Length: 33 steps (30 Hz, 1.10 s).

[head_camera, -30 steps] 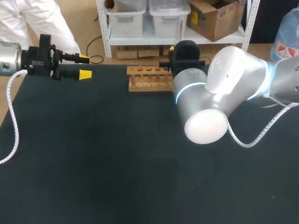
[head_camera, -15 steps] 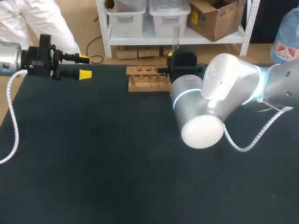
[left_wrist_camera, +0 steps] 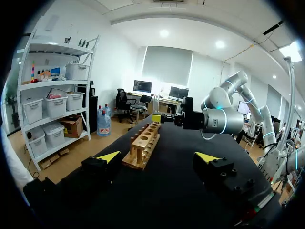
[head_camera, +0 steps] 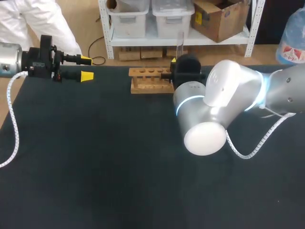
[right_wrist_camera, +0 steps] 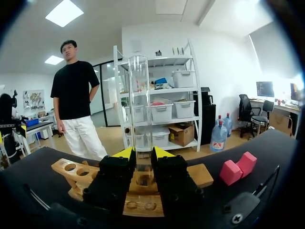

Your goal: Grasp the test tube, adjust it, and insert it.

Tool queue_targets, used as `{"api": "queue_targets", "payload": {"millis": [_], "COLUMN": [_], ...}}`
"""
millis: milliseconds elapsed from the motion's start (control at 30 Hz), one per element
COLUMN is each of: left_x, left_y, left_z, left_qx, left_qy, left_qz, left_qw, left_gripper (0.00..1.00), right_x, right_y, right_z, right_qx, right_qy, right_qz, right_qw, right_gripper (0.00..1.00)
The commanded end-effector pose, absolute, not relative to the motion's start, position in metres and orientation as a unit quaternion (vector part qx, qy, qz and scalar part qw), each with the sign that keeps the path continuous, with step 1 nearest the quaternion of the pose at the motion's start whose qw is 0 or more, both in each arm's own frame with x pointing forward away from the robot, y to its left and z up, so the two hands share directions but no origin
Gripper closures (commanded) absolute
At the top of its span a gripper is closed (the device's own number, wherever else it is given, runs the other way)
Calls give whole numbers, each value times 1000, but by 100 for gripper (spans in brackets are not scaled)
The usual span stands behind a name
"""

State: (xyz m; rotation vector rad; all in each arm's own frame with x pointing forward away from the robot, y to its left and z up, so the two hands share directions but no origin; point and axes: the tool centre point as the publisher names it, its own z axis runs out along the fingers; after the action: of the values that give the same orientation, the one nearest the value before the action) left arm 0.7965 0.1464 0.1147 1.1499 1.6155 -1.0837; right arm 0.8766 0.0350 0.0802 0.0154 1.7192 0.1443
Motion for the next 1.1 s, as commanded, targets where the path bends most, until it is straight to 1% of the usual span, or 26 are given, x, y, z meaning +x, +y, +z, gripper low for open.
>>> {"api": "queue_targets", "payload": {"millis": [33, 267, 300, 333, 367, 400, 800, 1100], "left_x": [797, 797, 797, 797, 797, 797, 797, 797], "left_y": [147, 147, 147, 147, 147, 147, 147, 147], "left_z": [113, 113, 113, 113, 113, 113, 113, 113], "left_qx": [460, 460, 460, 460, 460, 460, 460, 460], "left_qy": [645, 645, 645, 645, 645, 645, 645, 645], "left_qz": [-434, -434, -434, -434, -434, -434, -434, -434], "left_qw": [428, 428, 428, 428, 428, 428, 428, 428], "left_gripper": [0, 0, 0, 0, 0, 0, 0, 0], "right_x": [878, 877, 876, 876, 875, 875, 861, 830], "right_y": [36, 35, 35, 35, 35, 35, 33, 35], "right_z": [75, 74, 75, 75, 76, 77, 104, 137], "right_qx": [-52, -54, -53, -53, -54, -53, -50, -102], "right_qy": [745, 747, 748, 748, 748, 748, 746, 730], "right_qz": [135, 130, 130, 130, 130, 129, 145, 241], "right_qw": [651, 650, 649, 649, 649, 649, 649, 632], "right_gripper": [100, 100, 90, 71, 29, 0, 0, 0]}}
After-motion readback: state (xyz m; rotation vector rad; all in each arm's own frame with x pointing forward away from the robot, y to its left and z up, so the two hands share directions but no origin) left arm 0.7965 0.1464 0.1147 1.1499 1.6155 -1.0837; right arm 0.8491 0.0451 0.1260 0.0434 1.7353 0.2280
